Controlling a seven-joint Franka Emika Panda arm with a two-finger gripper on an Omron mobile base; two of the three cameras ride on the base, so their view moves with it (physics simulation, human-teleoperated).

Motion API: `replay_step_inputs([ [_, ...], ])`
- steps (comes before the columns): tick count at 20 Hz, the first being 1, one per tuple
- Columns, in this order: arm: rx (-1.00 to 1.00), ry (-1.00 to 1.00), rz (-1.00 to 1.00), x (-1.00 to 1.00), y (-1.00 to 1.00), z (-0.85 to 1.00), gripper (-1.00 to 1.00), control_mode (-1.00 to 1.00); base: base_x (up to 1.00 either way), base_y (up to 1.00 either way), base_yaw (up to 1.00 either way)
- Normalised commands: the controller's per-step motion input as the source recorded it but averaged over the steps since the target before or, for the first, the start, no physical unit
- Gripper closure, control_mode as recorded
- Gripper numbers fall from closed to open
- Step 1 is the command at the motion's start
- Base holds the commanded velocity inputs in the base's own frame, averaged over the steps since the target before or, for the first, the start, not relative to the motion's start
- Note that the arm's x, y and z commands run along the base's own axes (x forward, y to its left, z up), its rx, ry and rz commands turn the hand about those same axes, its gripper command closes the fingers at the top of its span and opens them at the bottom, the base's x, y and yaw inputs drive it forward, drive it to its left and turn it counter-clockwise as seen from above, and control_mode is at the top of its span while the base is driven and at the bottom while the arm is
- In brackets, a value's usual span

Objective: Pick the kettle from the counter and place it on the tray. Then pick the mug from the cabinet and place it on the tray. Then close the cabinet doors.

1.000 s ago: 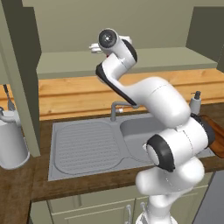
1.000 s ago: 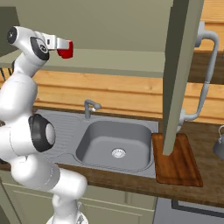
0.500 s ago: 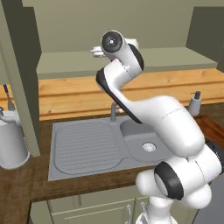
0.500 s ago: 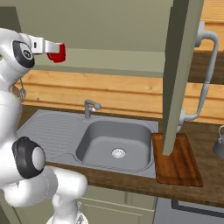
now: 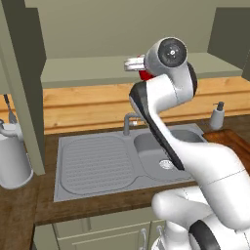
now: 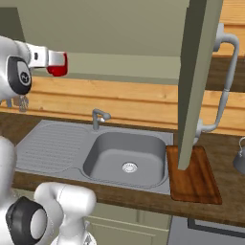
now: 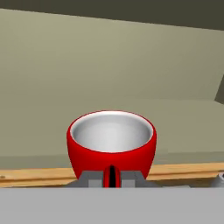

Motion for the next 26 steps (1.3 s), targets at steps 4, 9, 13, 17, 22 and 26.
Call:
replay_step_inputs([
  [4,0.05,-0.05,0.17,-1.00,-0.59,-0.02,1.00,-1.00,0.00,0.00,0.00],
  [9,0.01,0.00,0.17,-0.93,-0.43,-0.07,1.00,-1.00,0.00,0.00,0.00],
  [13,0.00,0.00,0.15,-0.74,-0.20,-0.19,1.00,-1.00,0.00,0.00,0.00],
  [17,-0.04,0.04,0.09,-0.43,-0.01,-0.33,1.00,-1.00,0.00,0.00,0.00],
  [22,-0.11,0.02,0.08,-0.29,0.17,-0.28,1.00,-1.00,0.00,0.00,0.00],
  [26,-0.07,-0.03,0.08,-0.41,0.14,-0.25,1.00,1.00,-0.19,0.02,0.01],
])
